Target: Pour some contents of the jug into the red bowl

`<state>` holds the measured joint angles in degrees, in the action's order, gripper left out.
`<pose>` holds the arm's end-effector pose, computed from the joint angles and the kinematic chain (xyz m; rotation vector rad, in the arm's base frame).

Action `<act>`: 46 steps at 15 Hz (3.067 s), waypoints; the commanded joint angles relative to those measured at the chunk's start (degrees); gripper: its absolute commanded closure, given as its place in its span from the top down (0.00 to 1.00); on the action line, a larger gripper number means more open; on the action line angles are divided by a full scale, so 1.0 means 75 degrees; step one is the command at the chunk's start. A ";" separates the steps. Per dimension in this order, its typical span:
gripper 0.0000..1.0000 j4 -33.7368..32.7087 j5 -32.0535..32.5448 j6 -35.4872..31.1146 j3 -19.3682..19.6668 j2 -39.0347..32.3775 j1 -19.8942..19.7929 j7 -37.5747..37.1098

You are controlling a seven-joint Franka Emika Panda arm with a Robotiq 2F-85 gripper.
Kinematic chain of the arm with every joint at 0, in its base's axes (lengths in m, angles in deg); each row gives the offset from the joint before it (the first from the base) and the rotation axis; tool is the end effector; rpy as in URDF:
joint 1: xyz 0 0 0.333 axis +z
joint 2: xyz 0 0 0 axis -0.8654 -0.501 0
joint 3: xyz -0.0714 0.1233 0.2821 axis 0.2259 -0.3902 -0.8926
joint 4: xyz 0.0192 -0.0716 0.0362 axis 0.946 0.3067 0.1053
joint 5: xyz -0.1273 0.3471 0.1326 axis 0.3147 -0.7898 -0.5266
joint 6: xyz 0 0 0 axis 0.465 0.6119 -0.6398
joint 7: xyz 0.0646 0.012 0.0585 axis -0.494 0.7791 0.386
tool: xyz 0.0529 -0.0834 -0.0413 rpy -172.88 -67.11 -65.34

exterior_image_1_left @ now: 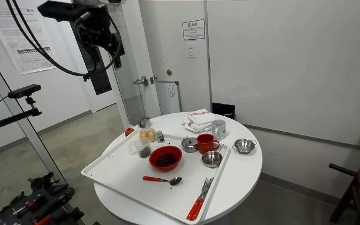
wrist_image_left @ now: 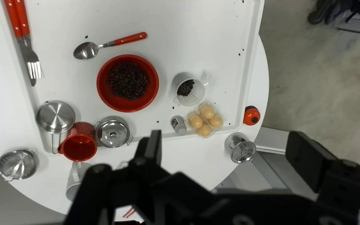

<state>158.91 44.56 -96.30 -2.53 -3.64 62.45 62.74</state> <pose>0.4396 -0.0604 0.5448 -2.8906 -0.1192 -0.2027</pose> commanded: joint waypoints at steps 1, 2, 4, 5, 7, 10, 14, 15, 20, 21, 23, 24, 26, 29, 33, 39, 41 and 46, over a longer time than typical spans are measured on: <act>1.00 -0.0017 -0.0067 0.0027 -0.0151 -0.0019 -0.0182 0.0056; 1.00 0.0044 -0.0065 -0.0093 -0.0239 -0.0015 -0.0209 -0.0165; 1.00 0.0226 0.0058 -0.0499 -0.0551 -0.0078 -0.0298 -0.0796; 1.00 0.0305 0.0003 -0.0698 -0.0711 -0.0176 -0.0303 -0.1210; 1.00 0.0490 -0.0039 -0.1216 -0.1073 -0.0374 -0.0317 -0.2183; 1.00 0.0886 -0.0135 -0.2353 -0.1700 -0.0783 -0.0246 -0.3897; 1.00 0.1074 0.0072 -0.3740 -0.2395 -0.1669 -0.0221 -0.5939; 1.00 0.1055 0.0208 -0.4008 -0.2512 -0.1894 -0.0240 -0.6385; 1.00 0.0611 0.0976 -0.4952 -0.2635 -0.3128 -0.0118 -0.8478; 1.00 0.0522 0.0809 -0.4922 -0.2569 -0.3240 -0.0016 -0.8387; 1.00 0.0783 0.0712 -0.4827 -0.2446 -0.2998 0.0048 -0.8055; 1.00 0.0704 0.0707 -0.4846 -0.2438 -0.3116 0.0078 -0.8105; 1.00 0.0618 0.0703 -0.4848 -0.2431 -0.3197 0.0094 -0.8145; 1.00 0.0228 0.0704 -0.4566 -0.2356 -0.3642 0.0091 -0.8194; 1.00 -0.0560 0.0539 -0.3858 -0.2270 -0.4645 0.0190 -0.8156; 1.00 -0.1506 0.0442 -0.3105 -0.2191 -0.5742 0.0523 -0.8190; 1.00 -0.1689 0.0439 -0.3122 -0.2193 -0.6026 0.0687 -0.8224; 1.00 -0.2347 0.0425 -0.3123 -0.2044 -0.6887 0.1023 -0.8531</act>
<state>146.34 48.33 -121.53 -19.62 -50.89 68.29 0.81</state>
